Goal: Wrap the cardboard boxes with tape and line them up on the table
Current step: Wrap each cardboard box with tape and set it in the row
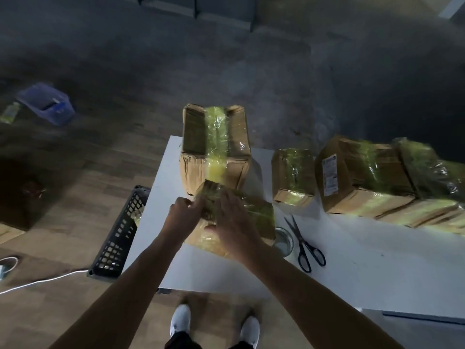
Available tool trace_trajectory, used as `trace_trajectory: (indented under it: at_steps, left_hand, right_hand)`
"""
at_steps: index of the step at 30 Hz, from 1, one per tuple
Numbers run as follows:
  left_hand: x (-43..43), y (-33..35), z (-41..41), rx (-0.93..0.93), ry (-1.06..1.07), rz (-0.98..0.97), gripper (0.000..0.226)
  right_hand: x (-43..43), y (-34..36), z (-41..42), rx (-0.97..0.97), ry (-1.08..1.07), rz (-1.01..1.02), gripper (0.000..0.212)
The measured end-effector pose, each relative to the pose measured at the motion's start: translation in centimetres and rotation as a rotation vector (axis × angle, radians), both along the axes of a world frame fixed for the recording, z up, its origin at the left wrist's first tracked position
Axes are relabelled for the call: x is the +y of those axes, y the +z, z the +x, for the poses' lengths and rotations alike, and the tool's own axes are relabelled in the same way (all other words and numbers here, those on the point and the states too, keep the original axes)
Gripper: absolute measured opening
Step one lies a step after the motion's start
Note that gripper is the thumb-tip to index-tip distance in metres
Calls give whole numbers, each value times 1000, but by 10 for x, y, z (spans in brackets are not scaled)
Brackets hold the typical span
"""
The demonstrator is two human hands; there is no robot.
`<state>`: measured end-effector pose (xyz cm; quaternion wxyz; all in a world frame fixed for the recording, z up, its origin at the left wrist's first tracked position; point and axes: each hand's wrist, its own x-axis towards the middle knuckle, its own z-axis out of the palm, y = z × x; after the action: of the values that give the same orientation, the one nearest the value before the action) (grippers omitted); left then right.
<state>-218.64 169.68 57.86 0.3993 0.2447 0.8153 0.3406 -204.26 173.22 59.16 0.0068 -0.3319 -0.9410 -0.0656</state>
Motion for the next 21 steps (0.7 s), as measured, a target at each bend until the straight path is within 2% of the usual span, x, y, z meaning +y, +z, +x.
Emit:
trace_trajectory:
  at_steps: [1, 3, 5, 9, 16, 18, 21]
  left_hand:
    - [-2, -5, 2, -21, -24, -26, 66]
    - [-6, -17, 3, -43, -27, -60, 71]
    - [-10, -27, 4, -21, -50, -72, 72]
    - [-13, -34, 8, 75, -144, -101, 67]
    - [-15, -35, 11, 176, -135, -135, 66]
    - [-13, -33, 10, 125, -148, -120, 77]
    - [-9, -30, 9, 119, -153, -109, 93]
  right_hand:
    - [0, -3, 0, -55, 64, -27, 80]
    - [-2, -10, 2, -105, 161, -206, 77]
    - [-6, -16, 9, -96, 213, -270, 73]
    - [-1, -20, 28, -146, 268, -274, 67]
    - [13, -15, 60, -114, 273, -293, 66]
    - [16, -14, 55, -48, 254, -340, 60]
    - [19, -12, 47, 176, 197, -482, 44]
